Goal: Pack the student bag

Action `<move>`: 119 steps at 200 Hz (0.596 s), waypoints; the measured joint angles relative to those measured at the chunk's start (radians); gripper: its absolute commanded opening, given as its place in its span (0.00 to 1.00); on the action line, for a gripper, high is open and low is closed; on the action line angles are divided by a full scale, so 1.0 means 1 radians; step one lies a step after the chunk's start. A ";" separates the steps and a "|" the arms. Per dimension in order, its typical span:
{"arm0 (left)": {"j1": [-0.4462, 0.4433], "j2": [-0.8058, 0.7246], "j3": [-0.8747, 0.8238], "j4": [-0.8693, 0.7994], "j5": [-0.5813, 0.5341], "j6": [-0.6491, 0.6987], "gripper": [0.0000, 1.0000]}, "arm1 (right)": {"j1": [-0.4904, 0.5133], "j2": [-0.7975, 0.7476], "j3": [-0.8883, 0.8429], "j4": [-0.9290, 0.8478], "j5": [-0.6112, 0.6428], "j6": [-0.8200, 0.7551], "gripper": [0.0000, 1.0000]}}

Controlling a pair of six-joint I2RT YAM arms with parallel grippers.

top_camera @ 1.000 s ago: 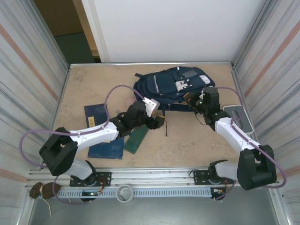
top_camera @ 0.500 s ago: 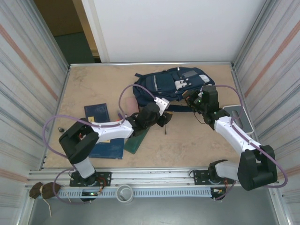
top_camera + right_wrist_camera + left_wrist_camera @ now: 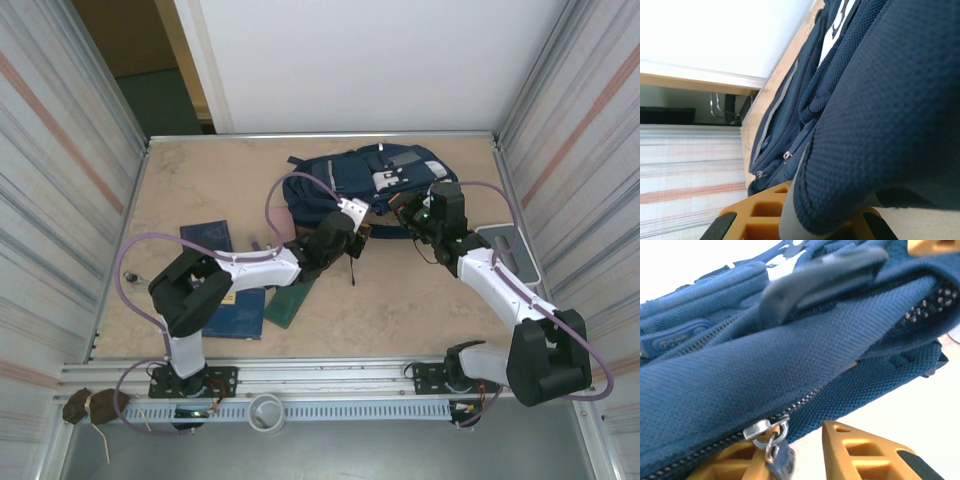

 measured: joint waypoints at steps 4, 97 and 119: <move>0.000 0.000 0.002 0.000 -0.006 0.002 0.11 | 0.000 0.000 0.000 -0.001 0.001 0.000 0.00; 0.084 -0.088 -0.086 -0.018 0.147 -0.016 0.00 | -0.111 0.000 0.001 -0.124 -0.065 -0.142 0.00; 0.117 -0.129 -0.117 -0.038 0.196 -0.008 0.00 | -0.160 0.023 0.027 -0.162 -0.137 -0.194 0.00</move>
